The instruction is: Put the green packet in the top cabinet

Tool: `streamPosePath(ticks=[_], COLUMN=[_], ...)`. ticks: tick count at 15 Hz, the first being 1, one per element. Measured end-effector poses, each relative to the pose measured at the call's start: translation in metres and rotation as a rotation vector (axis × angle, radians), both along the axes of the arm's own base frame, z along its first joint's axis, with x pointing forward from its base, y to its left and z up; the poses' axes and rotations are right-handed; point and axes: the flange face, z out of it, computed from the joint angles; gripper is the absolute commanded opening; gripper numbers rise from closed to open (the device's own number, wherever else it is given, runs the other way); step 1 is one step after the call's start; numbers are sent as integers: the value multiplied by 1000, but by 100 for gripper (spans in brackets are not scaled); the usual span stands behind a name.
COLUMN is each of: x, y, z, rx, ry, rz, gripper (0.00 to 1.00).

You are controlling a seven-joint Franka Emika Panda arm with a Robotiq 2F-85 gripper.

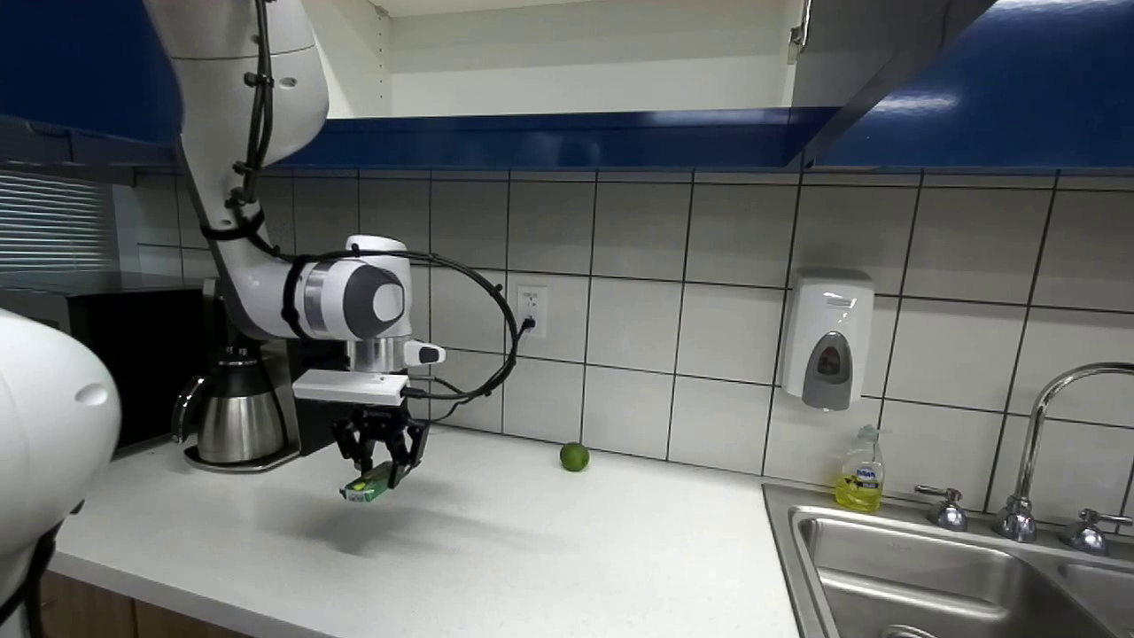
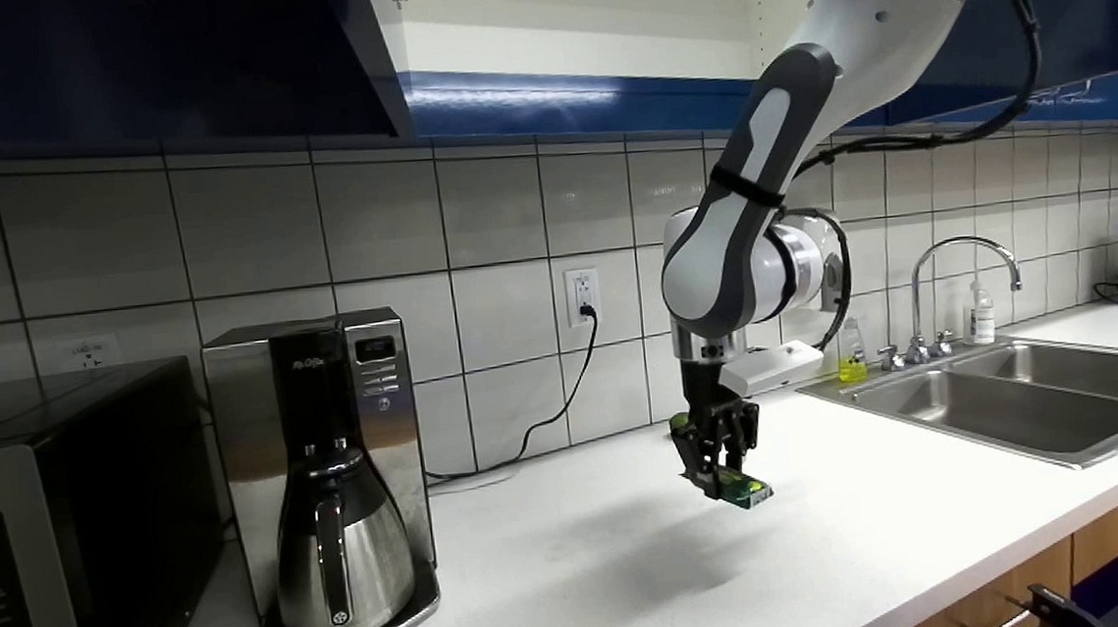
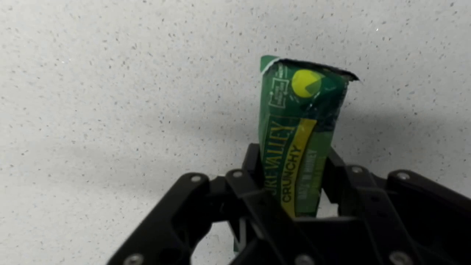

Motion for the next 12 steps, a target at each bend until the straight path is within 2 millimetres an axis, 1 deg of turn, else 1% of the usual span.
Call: streamPosePath(ticks=[7, 9, 12], x=[-43, -52, -63], y=[4, 6, 9], z=[27, 39, 62], rx=[-5, -6, -7], ry=[-33, -55, -98], rz=[28, 36, 49], gripper=[16, 16, 16])
